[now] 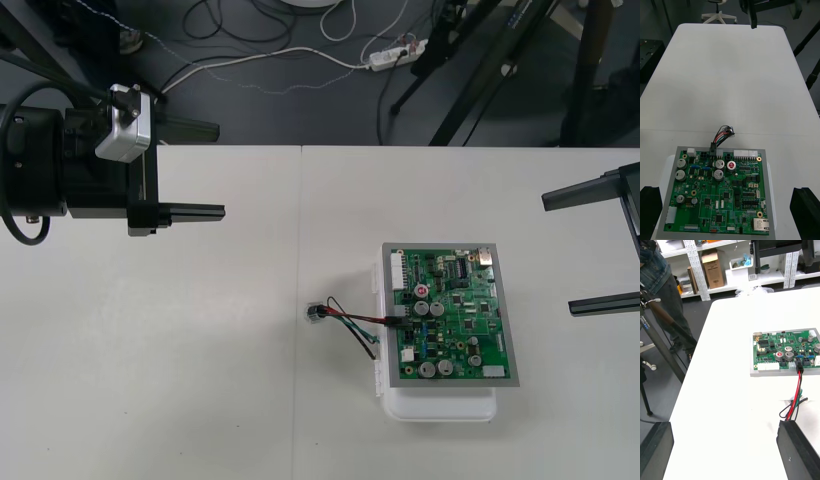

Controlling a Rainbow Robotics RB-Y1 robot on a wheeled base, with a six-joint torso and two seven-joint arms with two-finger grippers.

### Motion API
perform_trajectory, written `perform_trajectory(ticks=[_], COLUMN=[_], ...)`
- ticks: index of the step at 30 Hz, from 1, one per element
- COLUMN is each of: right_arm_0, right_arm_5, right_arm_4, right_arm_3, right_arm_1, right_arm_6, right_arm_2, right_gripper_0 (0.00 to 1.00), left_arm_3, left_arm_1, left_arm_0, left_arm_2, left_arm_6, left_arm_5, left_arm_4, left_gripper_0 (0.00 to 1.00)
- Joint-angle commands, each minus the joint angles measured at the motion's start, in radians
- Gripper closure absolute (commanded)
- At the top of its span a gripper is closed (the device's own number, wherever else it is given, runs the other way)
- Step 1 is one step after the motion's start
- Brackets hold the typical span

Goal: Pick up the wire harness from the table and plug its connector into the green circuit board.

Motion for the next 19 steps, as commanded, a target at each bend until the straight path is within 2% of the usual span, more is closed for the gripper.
perform_trajectory(ticks=[1, 19], right_arm_0=[0.013, 0.013], right_arm_5=[-0.006, -0.006], right_arm_4=[0.005, 0.005], right_arm_3=[-0.001, -0.001], right_arm_1=[-0.041, -0.041], right_arm_6=[0.031, 0.031], right_arm_2=[-0.032, -0.032], right_gripper_0=[0.0, 0.0], left_arm_3=[-0.025, -0.025], left_arm_1=[0.033, 0.033], left_arm_0=[-0.03, -0.03], left_arm_2=[-0.013, -0.013], left_arm_6=[-0.05, -0.05], left_arm_5=[-0.001, -0.001], left_arm_4=[-0.003, -0.003], left_gripper_0=[0.19, 0.19])
